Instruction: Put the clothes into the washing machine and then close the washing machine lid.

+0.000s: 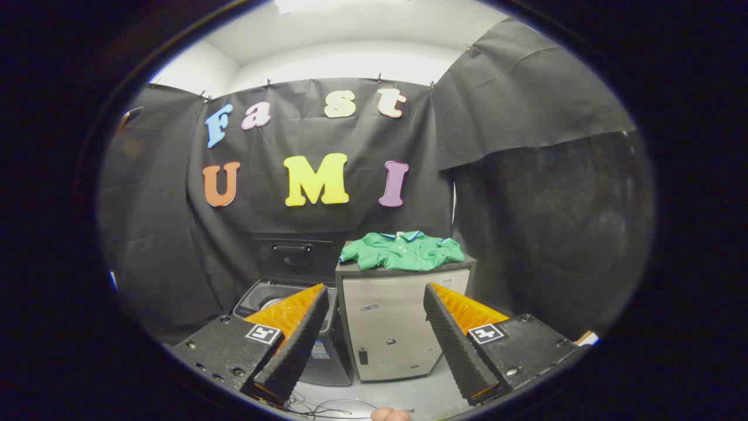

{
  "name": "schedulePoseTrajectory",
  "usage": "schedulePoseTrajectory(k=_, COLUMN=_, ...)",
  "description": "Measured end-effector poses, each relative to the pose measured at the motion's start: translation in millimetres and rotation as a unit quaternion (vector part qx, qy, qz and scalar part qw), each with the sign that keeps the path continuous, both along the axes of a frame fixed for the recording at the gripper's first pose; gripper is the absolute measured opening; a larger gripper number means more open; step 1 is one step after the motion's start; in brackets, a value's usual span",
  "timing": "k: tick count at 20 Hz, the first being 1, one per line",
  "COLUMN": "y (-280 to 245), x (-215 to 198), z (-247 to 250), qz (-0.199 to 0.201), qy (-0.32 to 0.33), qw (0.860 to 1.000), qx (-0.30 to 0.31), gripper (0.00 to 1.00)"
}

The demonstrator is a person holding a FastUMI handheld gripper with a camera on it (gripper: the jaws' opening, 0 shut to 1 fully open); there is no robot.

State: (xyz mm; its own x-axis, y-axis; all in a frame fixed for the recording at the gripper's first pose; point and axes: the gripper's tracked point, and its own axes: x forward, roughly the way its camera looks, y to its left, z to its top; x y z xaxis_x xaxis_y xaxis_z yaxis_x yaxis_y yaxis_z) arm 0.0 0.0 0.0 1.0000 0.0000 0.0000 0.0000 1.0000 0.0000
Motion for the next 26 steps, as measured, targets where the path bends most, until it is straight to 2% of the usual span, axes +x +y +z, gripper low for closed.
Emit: schedulePoseTrajectory(k=26, y=23.0, x=-1.8, z=-0.8, qz=0.017, qy=0.000, qw=1.000, qx=-0.015, gripper=1.00)
